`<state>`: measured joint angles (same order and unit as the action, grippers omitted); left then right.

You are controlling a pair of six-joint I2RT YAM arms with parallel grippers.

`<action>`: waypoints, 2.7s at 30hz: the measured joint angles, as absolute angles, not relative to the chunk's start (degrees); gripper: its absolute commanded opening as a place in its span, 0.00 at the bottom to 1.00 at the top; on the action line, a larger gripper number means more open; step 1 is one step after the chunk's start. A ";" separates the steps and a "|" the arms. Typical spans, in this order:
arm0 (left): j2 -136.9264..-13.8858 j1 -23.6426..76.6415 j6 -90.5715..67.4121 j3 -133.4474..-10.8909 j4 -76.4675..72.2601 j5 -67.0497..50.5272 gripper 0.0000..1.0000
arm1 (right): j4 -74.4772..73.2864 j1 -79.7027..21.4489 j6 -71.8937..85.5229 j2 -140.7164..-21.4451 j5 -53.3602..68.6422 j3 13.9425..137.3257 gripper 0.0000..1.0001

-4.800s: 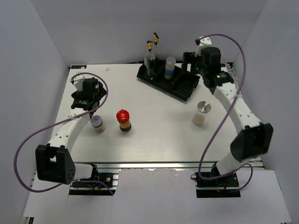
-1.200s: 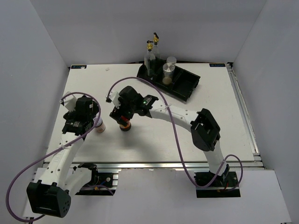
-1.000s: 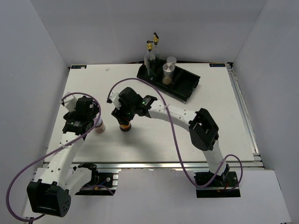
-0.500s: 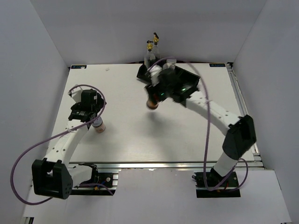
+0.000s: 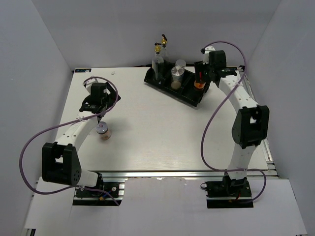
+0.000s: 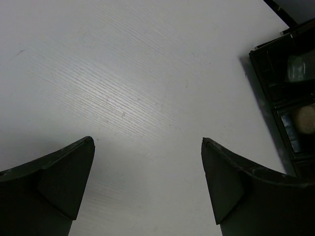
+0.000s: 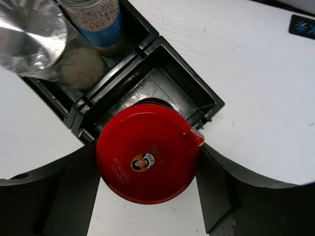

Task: Organize the condiment bottles

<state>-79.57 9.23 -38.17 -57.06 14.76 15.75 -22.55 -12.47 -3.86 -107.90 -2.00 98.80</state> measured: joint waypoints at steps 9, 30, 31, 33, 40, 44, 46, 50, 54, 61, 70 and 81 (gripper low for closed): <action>-79.22 9.30 -35.79 -57.74 19.03 17.02 0.98 | -17.78 -12.40 -4.93 -121.01 -1.54 103.61 0.00; -75.16 9.17 -38.37 -53.30 35.18 24.51 0.98 | -9.65 -11.99 -2.76 -111.44 3.81 99.44 0.89; -75.16 9.17 -38.39 -53.30 35.92 24.69 0.98 | -9.65 -11.99 -2.85 -109.69 4.80 99.04 0.89; -75.13 9.17 -38.37 -53.34 37.15 24.99 0.98 | -9.28 -12.01 -2.96 -106.17 6.50 97.95 0.89; -74.39 9.17 -38.35 -53.34 41.41 25.65 0.98 | -8.75 -12.01 -2.63 -95.98 10.52 91.15 0.90; -74.02 9.17 -38.48 -53.17 41.63 26.04 0.98 | -8.19 -12.01 -1.85 -90.45 10.76 85.34 0.89; -74.02 9.17 -38.74 -52.84 41.36 26.09 0.98 | -7.73 -12.01 -1.76 -86.94 10.35 81.54 0.89; -74.04 9.17 -39.18 -51.94 40.18 25.87 0.97 | -6.92 -12.01 -1.67 -80.27 7.03 76.18 0.89; -74.41 9.17 -39.88 -50.28 40.10 25.96 0.77 | -6.42 -12.01 -1.67 -76.71 2.90 74.30 0.89; -74.76 9.17 -39.86 -50.22 39.92 25.52 0.33 | -6.42 -12.01 -1.56 -74.74 0.12 70.72 0.89; -78.39 22.70 -33.69 -59.81 39.42 25.02 0.06 | -6.13 -6.39 4.60 -72.88 -0.58 66.00 0.89; -101.23 36.91 -17.72 -94.24 27.92 13.50 0.00 | -5.54 9.93 11.94 -66.67 -0.99 59.79 0.89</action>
